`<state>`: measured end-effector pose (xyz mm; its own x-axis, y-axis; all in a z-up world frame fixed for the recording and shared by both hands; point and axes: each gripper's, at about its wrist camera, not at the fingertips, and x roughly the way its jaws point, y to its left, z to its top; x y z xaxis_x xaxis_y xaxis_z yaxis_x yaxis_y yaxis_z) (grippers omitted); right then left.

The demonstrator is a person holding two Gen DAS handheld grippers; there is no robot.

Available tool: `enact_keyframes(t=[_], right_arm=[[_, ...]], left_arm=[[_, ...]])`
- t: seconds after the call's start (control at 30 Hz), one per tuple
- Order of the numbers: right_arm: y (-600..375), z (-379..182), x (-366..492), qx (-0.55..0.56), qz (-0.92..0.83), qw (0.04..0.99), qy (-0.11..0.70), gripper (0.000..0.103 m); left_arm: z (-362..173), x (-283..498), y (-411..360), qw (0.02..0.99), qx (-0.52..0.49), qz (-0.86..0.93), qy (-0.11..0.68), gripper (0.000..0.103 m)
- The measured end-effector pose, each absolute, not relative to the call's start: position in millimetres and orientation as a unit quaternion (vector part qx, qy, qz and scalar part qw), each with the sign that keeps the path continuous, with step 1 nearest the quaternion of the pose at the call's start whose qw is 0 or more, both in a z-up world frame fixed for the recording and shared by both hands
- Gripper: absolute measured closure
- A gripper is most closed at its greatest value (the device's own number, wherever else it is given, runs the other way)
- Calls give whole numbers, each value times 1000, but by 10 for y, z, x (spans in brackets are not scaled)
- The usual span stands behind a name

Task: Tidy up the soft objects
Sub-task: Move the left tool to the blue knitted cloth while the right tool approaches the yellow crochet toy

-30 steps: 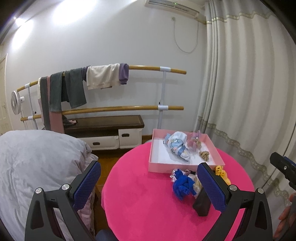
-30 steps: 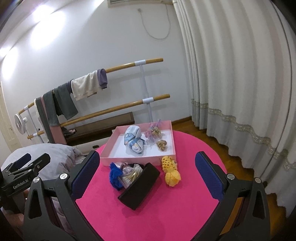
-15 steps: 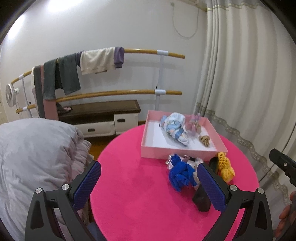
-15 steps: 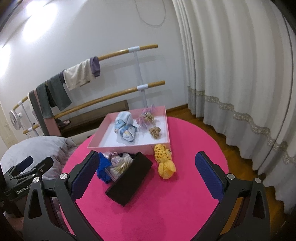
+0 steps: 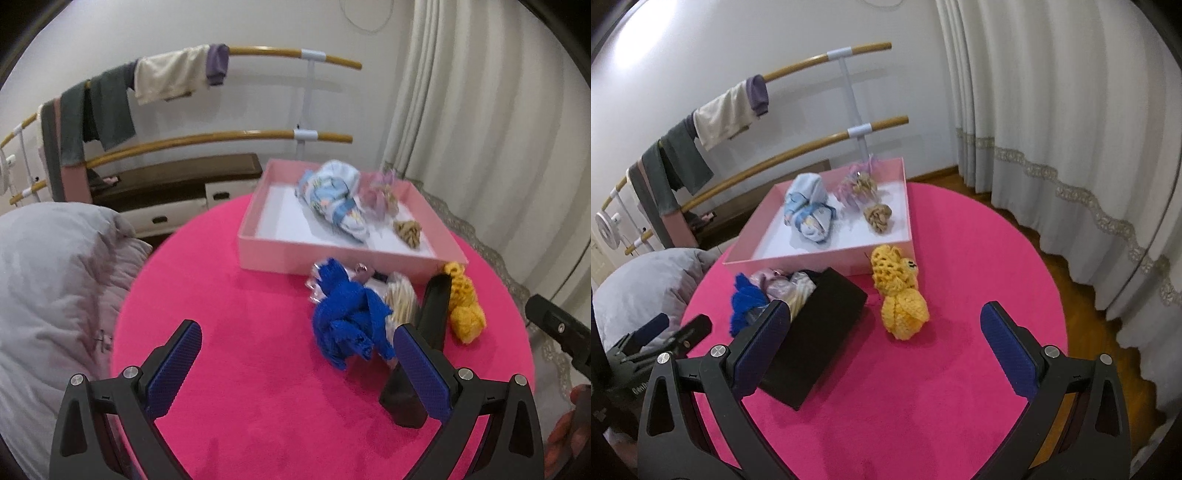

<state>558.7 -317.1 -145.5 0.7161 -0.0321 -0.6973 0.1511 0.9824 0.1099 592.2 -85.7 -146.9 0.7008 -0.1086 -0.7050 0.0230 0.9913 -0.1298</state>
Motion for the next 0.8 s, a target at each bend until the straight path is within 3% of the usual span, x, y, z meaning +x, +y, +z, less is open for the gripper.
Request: enact_keyframes(t=[0.4, 0.7, 0.77, 0.8], right_arm=[[-3297, -1836, 5948, 85, -54, 905, 414, 0], [-3272, -2073, 6205, 68, -55, 894, 440, 0], [-3304, -2113, 6240, 70, -62, 893, 441, 2], [-3326, -2125, 6248, 75, -64, 892, 441, 8]], left_arm=[[-2012, 6603, -802, 905, -70, -21, 419, 2], [-2124, 6757, -772, 913, -57, -13, 405, 0], [-2146, 6794, -826, 913, -50, -25, 405, 0], [-2155, 6805, -838, 912, -52, -30, 405, 0]])
